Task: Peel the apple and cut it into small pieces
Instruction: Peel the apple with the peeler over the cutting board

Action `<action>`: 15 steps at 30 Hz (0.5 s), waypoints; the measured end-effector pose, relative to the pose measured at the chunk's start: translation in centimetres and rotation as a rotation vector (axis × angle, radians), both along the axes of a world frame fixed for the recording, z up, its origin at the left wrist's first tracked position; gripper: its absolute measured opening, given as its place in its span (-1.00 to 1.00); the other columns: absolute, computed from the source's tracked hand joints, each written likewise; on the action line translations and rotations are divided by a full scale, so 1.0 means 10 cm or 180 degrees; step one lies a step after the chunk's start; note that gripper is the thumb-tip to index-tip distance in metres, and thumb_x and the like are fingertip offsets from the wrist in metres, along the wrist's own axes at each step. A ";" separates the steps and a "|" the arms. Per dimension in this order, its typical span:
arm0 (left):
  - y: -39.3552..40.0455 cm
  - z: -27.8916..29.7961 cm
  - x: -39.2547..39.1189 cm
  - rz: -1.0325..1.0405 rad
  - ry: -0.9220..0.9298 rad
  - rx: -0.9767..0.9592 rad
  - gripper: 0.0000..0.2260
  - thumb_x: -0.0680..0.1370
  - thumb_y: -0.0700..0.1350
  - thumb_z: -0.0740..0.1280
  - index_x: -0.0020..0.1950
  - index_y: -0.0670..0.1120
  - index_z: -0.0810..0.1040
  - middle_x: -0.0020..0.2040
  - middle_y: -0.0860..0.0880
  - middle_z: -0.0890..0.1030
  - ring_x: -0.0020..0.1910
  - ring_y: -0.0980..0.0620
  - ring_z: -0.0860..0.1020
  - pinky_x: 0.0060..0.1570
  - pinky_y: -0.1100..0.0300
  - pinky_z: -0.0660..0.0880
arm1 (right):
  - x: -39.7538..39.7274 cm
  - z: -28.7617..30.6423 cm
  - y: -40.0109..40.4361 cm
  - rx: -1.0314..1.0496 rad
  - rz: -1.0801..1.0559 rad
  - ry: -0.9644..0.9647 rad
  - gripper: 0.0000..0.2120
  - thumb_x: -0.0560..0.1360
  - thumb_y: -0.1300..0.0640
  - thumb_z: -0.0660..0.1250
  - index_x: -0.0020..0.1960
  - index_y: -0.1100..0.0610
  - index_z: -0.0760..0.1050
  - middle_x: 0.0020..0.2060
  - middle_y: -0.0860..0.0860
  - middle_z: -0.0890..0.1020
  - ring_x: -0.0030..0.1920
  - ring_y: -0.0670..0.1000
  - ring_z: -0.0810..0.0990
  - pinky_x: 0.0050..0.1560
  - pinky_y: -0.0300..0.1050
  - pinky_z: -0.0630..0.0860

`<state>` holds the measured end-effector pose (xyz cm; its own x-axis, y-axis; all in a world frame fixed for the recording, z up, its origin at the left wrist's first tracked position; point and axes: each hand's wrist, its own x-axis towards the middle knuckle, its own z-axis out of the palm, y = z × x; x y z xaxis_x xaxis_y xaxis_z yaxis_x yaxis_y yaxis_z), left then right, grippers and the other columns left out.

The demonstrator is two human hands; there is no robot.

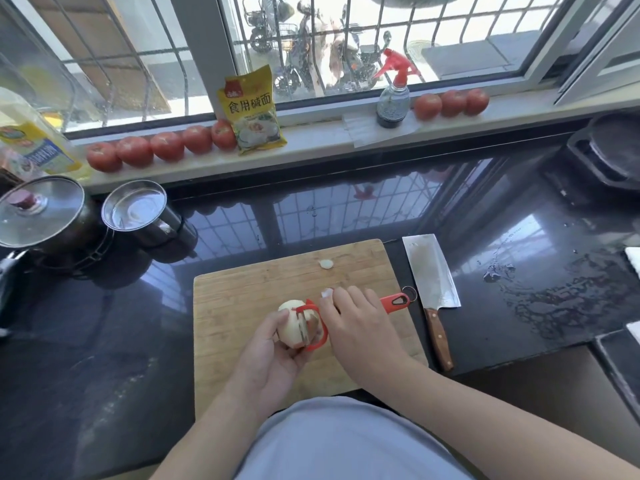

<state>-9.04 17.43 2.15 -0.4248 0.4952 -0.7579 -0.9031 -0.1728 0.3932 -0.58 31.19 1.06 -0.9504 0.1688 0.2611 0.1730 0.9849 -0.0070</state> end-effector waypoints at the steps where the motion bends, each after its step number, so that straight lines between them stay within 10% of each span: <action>1: 0.01 0.02 0.01 -0.0002 0.0008 0.0039 -0.75 0.62 -0.13 0.30 0.22 -0.24 0.58 0.05 -0.21 0.65 0.01 -0.10 0.61 0.30 -0.04 0.48 | 0.00 0.01 -0.02 -0.0003 -0.0026 0.0016 -0.82 0.49 0.29 0.16 -0.06 0.14 0.52 -0.28 0.04 0.45 -0.26 0.11 0.42 -0.25 0.02 0.39; 10: 0.03 -0.01 0.05 0.0029 0.0066 -0.0260 -0.76 0.59 -0.21 0.29 0.19 -0.31 0.57 0.04 -0.29 0.65 0.07 -0.18 0.61 0.28 -0.15 0.56 | 0.02 -0.06 0.14 0.0181 -0.0054 -0.0052 -0.83 0.54 0.29 0.15 -0.08 0.12 0.49 -0.28 0.04 0.43 -0.26 0.11 0.39 -0.26 0.01 0.33; 15: -0.01 0.02 0.03 0.0224 -0.0140 -0.0249 -0.84 0.59 -0.24 0.29 0.14 -0.28 0.52 -0.02 -0.25 0.64 0.06 -0.24 0.58 0.11 -0.16 0.61 | 0.06 -0.26 0.50 0.0008 -0.0803 -0.1277 -0.84 0.40 0.26 0.30 -0.04 0.08 0.43 -0.15 0.06 0.48 -0.13 0.12 0.44 -0.12 0.02 0.38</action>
<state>-8.78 17.35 2.35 -0.4220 0.4039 -0.8117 -0.9064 -0.2068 0.3684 0.01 36.19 -1.52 -0.9057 0.4073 -0.1176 0.3955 0.9117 0.1116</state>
